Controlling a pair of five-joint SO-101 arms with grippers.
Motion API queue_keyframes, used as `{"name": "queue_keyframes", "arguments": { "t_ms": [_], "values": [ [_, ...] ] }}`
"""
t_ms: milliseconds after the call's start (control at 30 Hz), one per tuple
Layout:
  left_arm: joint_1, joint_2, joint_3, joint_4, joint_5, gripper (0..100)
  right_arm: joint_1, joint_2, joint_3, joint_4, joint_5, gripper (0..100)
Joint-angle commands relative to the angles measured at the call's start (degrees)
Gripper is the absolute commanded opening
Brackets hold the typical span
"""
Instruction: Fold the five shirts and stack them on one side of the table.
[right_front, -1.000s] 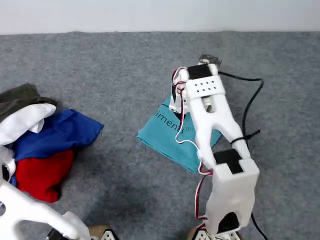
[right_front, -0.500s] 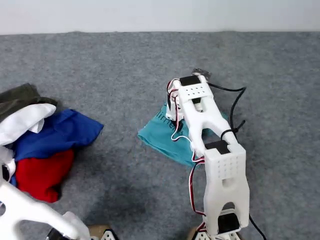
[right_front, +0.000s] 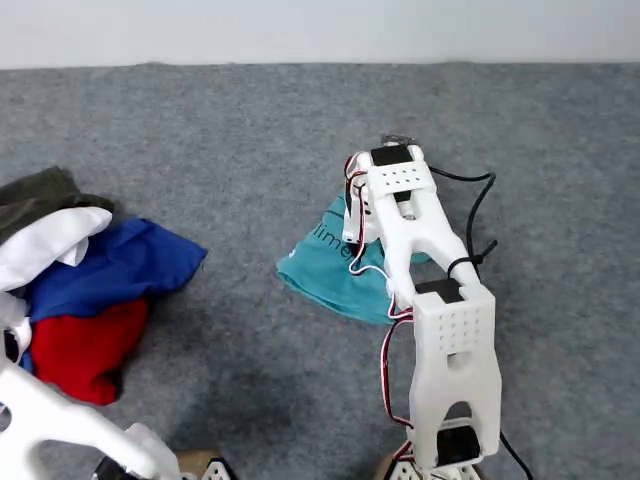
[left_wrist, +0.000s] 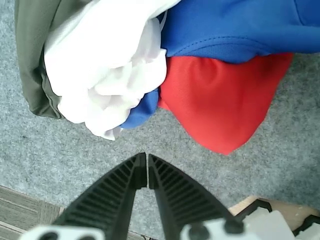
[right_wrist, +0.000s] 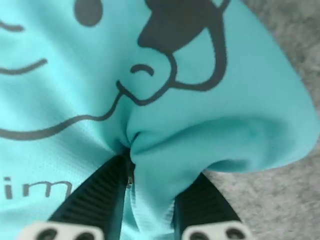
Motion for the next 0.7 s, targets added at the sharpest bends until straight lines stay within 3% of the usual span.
{"name": "queue_keyframes", "arguments": {
  "t_ms": [0, 667],
  "values": [
    [-0.3, -1.8, -0.9, 1.7, -0.2, 2, 2.7, -3.6, 0.2, 2.9, 4.7, 0.9],
    [0.1, -1.8, -0.8, 1.8, -0.2, 2, 25.3, -26.1, 0.4, 11.4, 31.6, 0.9]
  ]
}}
